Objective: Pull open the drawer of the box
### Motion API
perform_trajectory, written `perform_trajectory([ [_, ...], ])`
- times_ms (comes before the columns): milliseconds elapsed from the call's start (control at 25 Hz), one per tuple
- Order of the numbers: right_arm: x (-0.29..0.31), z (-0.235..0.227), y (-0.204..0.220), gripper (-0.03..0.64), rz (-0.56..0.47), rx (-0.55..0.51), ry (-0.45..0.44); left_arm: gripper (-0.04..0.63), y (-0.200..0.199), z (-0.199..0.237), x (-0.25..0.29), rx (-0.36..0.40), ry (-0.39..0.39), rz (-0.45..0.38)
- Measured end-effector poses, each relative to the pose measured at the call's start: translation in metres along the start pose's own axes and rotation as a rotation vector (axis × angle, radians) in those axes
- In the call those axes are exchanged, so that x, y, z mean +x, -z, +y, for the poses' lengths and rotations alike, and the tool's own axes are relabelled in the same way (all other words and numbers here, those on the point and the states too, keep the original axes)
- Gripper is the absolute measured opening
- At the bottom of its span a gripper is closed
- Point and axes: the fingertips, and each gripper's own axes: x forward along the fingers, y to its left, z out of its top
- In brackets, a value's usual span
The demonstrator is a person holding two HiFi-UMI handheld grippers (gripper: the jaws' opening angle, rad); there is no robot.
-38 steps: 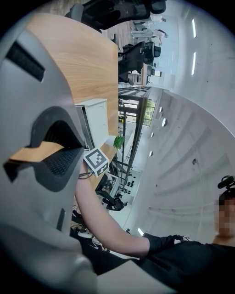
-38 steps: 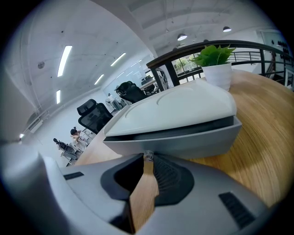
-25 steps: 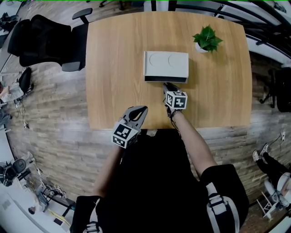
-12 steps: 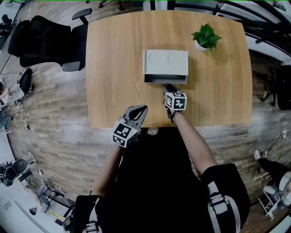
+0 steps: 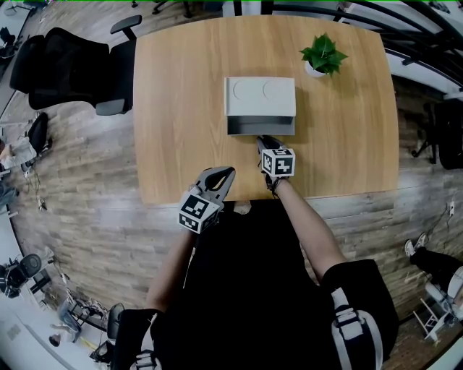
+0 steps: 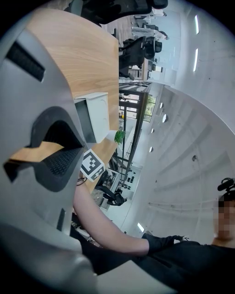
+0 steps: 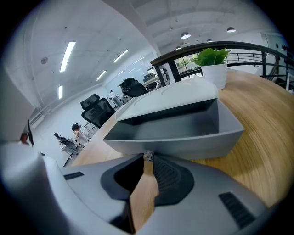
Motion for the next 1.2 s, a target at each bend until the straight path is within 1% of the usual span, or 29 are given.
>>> perform_trajectory([
  [600,-0.010,0.007,0.017,0.077,0.007,-0.002,0.014,0.023,0.008,-0.004,-0.008,-0.004,0.022,0.001],
  [1200,-0.022,0.012,0.040,0.077,0.027,0.004,0.056,0.023,0.010,-0.010,-0.013,0.029,0.066,0.012],
])
